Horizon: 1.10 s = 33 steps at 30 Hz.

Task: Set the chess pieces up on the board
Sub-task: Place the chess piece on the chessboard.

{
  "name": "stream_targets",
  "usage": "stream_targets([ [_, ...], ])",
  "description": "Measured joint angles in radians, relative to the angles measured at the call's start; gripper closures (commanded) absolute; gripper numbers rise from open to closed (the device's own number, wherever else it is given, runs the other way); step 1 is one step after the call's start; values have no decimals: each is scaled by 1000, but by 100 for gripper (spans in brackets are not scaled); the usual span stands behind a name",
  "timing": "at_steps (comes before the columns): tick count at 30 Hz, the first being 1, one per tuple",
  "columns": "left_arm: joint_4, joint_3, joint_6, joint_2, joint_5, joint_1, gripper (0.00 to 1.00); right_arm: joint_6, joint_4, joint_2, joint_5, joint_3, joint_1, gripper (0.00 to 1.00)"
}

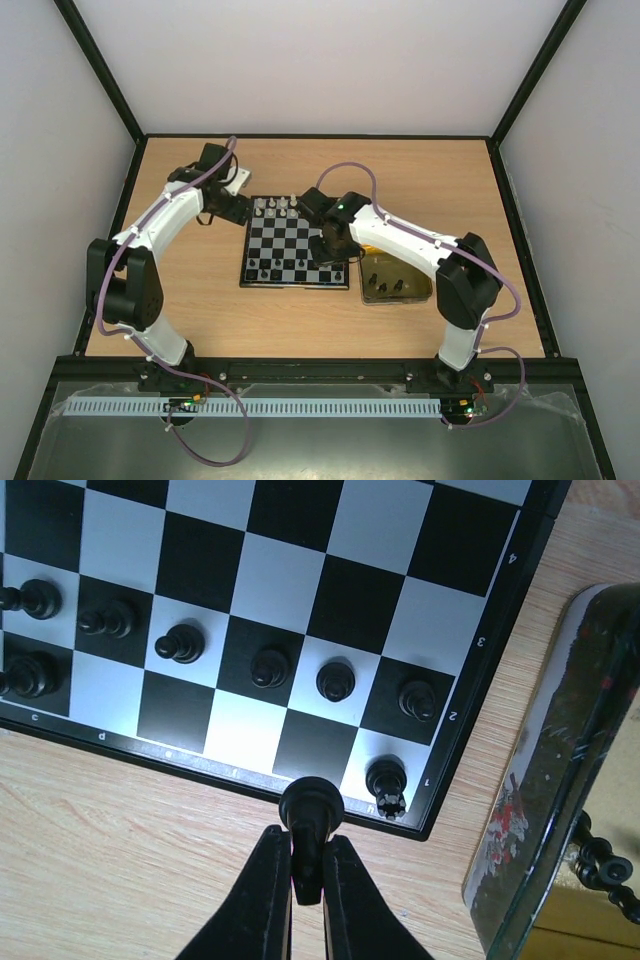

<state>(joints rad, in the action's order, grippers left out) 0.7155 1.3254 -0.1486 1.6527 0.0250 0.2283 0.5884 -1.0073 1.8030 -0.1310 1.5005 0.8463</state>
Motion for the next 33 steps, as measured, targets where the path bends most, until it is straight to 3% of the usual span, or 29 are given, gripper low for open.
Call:
stream_targets([
  [33,-14,0,9,0,1,-37,19,-2,72,37,-33,-71,13,96],
])
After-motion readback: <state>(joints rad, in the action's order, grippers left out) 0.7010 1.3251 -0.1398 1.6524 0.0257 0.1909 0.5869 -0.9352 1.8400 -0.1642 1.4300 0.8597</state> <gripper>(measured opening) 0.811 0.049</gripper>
